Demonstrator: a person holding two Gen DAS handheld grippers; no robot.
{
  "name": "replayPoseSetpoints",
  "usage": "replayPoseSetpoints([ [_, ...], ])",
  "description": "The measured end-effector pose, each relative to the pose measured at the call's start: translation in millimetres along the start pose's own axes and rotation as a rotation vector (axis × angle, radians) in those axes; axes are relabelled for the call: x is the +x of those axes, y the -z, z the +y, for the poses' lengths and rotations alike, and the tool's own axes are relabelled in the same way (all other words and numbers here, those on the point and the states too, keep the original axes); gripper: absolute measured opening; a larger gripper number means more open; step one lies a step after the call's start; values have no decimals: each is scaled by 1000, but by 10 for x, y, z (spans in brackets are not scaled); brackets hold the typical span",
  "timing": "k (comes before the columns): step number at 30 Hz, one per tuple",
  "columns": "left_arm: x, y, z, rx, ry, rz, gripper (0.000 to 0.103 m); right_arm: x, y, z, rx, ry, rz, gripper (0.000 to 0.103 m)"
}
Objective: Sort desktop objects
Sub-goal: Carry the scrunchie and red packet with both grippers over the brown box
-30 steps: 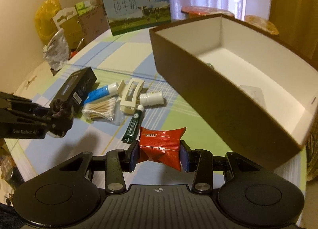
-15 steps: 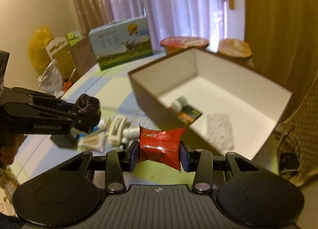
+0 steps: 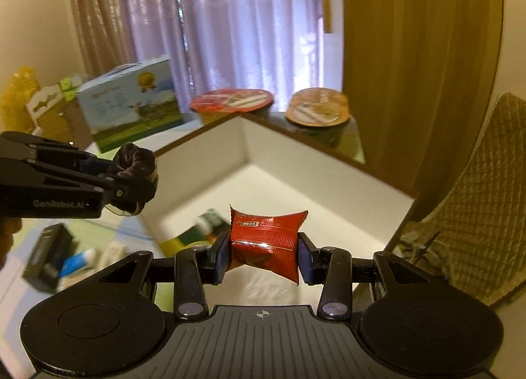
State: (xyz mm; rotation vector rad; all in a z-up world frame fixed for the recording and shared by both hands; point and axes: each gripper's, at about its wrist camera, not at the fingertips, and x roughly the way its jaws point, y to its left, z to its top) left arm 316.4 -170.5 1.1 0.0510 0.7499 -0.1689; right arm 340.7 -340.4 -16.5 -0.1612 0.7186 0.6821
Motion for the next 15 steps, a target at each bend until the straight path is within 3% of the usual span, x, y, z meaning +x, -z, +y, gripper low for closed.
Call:
replayPoseSetpoints([
  [8,543,-251,-51,31,15,25,28,393,-138,-296,2,38,48,39],
  [15,1031,-352,-23,37,14,106,28,697,-201,-481,-1,54,108,39],
])
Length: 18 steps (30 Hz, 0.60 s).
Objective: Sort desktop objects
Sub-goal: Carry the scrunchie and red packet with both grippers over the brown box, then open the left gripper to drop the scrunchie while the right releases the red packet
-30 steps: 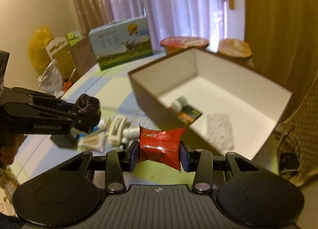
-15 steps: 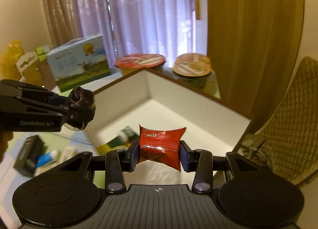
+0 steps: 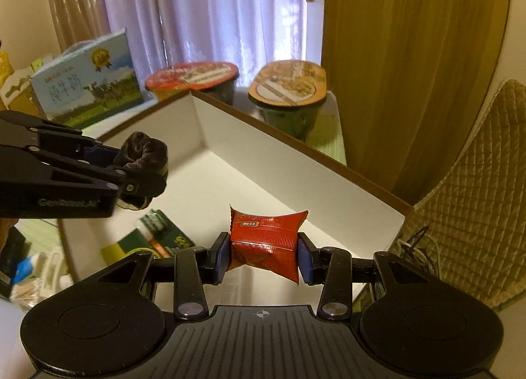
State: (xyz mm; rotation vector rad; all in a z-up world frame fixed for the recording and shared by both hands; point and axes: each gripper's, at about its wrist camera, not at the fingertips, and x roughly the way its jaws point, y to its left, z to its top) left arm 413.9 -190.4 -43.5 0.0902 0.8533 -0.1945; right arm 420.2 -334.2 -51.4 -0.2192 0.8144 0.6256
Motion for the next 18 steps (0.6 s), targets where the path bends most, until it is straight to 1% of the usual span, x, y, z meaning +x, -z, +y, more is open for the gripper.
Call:
replayPoseSetpoints([
  [6,372,-73,-37,7,0,65,29,203,-78,-100,12,9,37,39],
  [12,652,-132,-69,24,-12,109,30,351,-143,-212,44,17,64,39],
  [14,725,-163,-74,26,-9,123,36,393,-155,-245,55,18,74,39],
  [15,760,-173,-79,29,-15,128,37,410,-160,-254,59,19,78,39],
  [18,840,-193,-81,49,-45,136,44,461,-180,-279,67,19,88,40],
])
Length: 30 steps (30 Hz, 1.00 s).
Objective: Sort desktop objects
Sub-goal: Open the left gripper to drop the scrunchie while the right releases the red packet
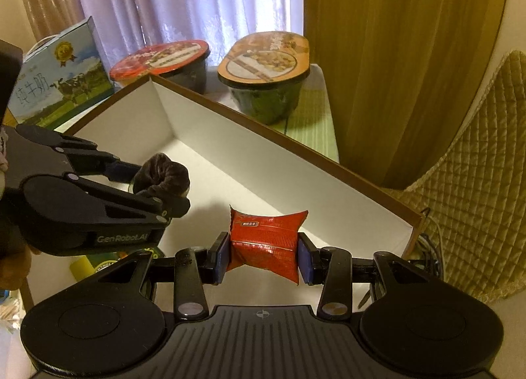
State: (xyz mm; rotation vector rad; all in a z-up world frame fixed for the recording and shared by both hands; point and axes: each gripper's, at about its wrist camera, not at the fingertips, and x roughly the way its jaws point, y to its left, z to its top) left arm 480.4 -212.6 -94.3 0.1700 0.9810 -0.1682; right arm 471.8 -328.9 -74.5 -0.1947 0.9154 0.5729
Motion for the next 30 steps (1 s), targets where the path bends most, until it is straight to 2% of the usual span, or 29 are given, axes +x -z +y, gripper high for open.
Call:
replayPoseSetpoints([
  [2,26,-20,3,4,-16,1,54,21,-3,-7,2,4,4,40],
  [5,16,-25,19,11,-25,-13,63,53,-5,-21,9,4,9,40],
  [10,-31,-10,40,18,-48,-19,64,88,-16,-19,11,4,12,40],
  [14,-63,16,106,-11,-51,-12,72,78,-20,8,0,15,-2,43],
  [16,-92,34,139,-22,-56,-13,73,67,-18,20,-2,23,-15,54],
  [22,-216,96,221,-54,-77,-20,77,-9,-9,52,-14,27,-47,74],
  [27,-351,168,252,-67,-96,-29,78,-79,30,116,-40,22,-56,87],
  [30,-418,197,286,-88,-100,-32,85,-136,69,164,-55,18,-59,92],
])
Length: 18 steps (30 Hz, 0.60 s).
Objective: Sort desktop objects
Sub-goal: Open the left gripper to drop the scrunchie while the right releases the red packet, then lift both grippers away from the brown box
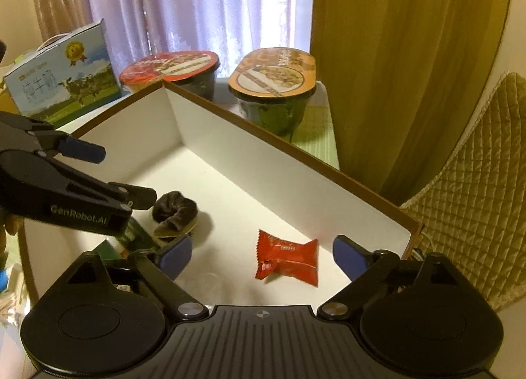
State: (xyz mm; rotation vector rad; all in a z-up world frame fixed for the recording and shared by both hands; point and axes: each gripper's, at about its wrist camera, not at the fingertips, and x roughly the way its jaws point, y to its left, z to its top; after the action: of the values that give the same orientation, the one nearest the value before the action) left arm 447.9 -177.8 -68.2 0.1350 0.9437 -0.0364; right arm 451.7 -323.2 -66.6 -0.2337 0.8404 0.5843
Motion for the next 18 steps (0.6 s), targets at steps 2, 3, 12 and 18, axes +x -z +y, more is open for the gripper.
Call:
replayPoseSetpoints([
  [2,-47,19,28,-11,-10,-2,85,-41,28,33,-5,-8,-2,95],
  [3,-68,28,39,-14,-18,-2,85,-64,41,49,-6,-10,-4,97],
  [12,-440,156,130,-38,-63,-56,94,-395,152,165,5,-37,-56,101],
  [18,-763,301,121,-56,-55,-98,96,-633,220,261,12,-36,-86,101],
])
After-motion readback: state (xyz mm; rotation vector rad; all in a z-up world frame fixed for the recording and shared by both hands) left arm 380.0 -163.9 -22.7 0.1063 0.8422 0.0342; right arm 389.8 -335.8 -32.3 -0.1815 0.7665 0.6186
